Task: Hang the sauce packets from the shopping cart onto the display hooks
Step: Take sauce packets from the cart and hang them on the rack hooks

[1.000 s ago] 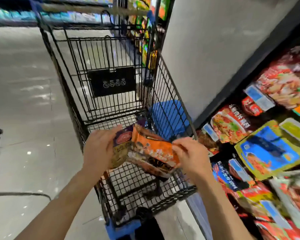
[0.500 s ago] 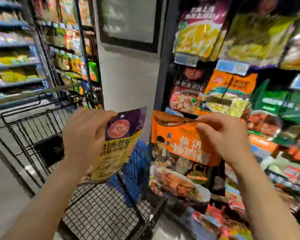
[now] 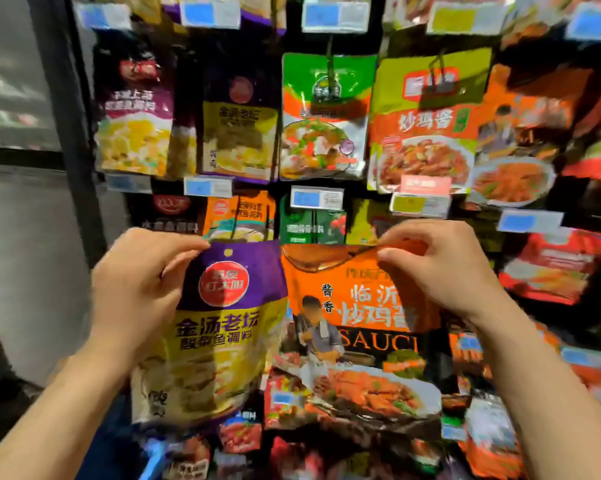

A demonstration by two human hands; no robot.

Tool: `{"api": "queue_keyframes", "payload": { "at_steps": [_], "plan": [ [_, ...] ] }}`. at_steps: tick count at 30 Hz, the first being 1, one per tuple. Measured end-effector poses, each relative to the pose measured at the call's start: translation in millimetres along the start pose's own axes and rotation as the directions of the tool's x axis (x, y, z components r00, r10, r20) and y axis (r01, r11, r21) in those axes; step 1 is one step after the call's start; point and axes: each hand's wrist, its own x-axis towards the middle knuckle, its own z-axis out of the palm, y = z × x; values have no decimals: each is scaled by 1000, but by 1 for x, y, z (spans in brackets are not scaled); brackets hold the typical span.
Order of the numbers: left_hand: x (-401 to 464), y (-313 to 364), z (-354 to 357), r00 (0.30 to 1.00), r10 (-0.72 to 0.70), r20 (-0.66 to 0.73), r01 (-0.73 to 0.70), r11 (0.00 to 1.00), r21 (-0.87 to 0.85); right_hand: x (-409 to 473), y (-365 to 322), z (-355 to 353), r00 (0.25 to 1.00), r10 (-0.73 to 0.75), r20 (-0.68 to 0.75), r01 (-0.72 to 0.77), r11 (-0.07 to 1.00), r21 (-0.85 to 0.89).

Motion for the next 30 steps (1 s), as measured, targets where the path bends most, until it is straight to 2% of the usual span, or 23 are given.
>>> {"api": "queue_keyframes", "payload": {
  "at_steps": [5, 12, 16, 20, 26, 30],
  "plan": [
    [35, 61, 68, 998, 65, -23, -67, 991, -114, -7, 64, -74, 999, 44, -29, -48, 988, -147],
    [96, 131, 129, 992, 104, -75, -118, 966, -230, 3, 120, -160, 985, 50, -167, -93, 960, -265],
    [132, 154, 149, 984, 127, -128, -158, 949, -274, 14, 144, -197, 942, 58, -331, -143, 961, -238],
    [165, 166, 168, 983, 65, -171, -121, 932, -342, 37, 162, -217, 879, 64, -472, -179, 963, -203],
    [216, 177, 186, 955, 117, -272, -223, 889, -401, 82, 187, -228, 833, 61, -550, -191, 965, -182],
    [240, 176, 200, 947, 128, -294, -258, 850, -460, 106, 201, -228, 795, 93, -600, -164, 984, -65]
  ]
}}
